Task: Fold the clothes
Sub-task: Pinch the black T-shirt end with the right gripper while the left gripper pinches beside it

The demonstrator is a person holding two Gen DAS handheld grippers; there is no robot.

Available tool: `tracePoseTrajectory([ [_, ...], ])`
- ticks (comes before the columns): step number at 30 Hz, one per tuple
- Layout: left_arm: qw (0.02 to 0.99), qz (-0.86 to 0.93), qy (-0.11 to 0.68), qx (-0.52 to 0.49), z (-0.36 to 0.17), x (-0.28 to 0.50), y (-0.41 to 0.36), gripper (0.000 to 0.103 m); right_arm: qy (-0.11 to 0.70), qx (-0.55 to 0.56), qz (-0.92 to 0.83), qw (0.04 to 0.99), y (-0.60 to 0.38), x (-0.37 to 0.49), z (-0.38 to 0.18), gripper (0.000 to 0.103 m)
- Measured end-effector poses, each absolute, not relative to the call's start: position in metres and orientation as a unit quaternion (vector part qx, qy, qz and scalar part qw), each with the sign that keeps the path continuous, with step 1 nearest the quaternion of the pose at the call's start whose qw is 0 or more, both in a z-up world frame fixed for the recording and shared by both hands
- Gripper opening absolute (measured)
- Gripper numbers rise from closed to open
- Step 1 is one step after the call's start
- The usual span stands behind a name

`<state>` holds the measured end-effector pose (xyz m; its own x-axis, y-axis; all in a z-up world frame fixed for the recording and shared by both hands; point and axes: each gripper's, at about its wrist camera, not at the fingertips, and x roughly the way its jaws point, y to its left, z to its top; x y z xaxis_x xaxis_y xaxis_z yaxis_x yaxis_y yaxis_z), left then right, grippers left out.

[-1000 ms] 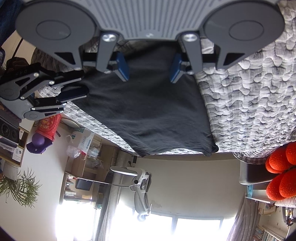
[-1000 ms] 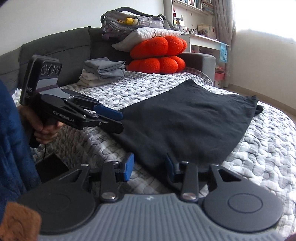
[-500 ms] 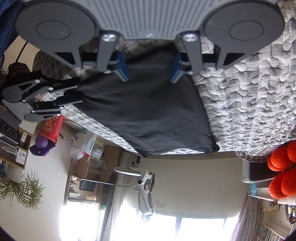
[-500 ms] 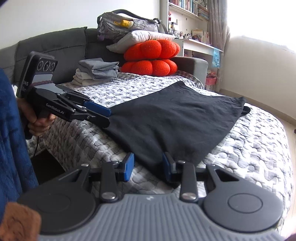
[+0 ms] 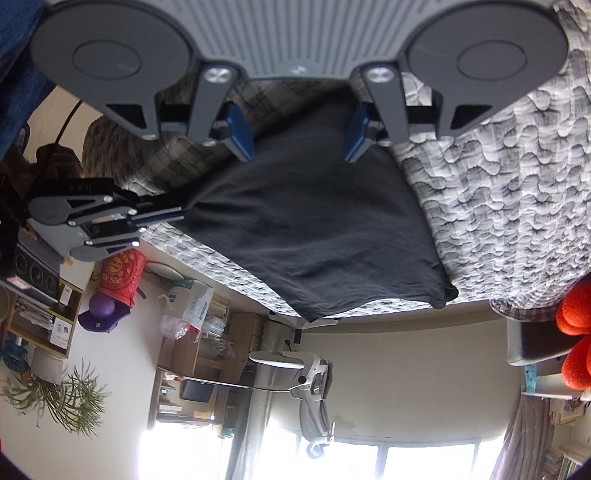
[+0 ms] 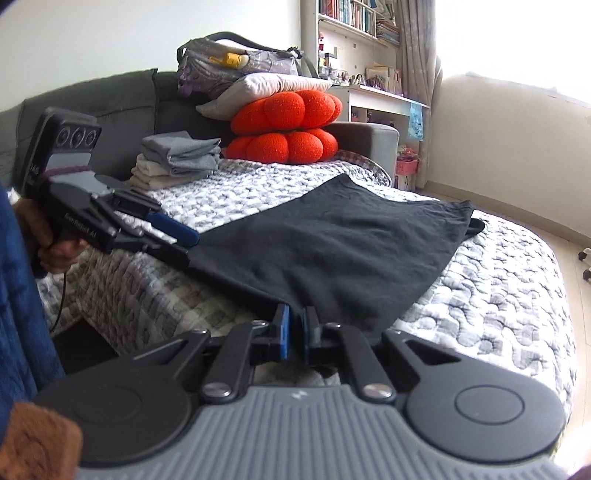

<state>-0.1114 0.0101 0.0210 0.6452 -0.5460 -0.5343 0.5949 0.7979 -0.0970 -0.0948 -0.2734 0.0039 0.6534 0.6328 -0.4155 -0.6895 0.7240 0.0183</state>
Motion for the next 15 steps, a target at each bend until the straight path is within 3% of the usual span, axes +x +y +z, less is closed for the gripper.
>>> tracePoseTrajectory([
  [15, 0.899, -0.323, 0.273, 0.115, 0.015, -0.095, -0.018, 0.054, 0.171, -0.041, 0.342, 0.923, -0.275, -0.074, 0.028, 0.007],
])
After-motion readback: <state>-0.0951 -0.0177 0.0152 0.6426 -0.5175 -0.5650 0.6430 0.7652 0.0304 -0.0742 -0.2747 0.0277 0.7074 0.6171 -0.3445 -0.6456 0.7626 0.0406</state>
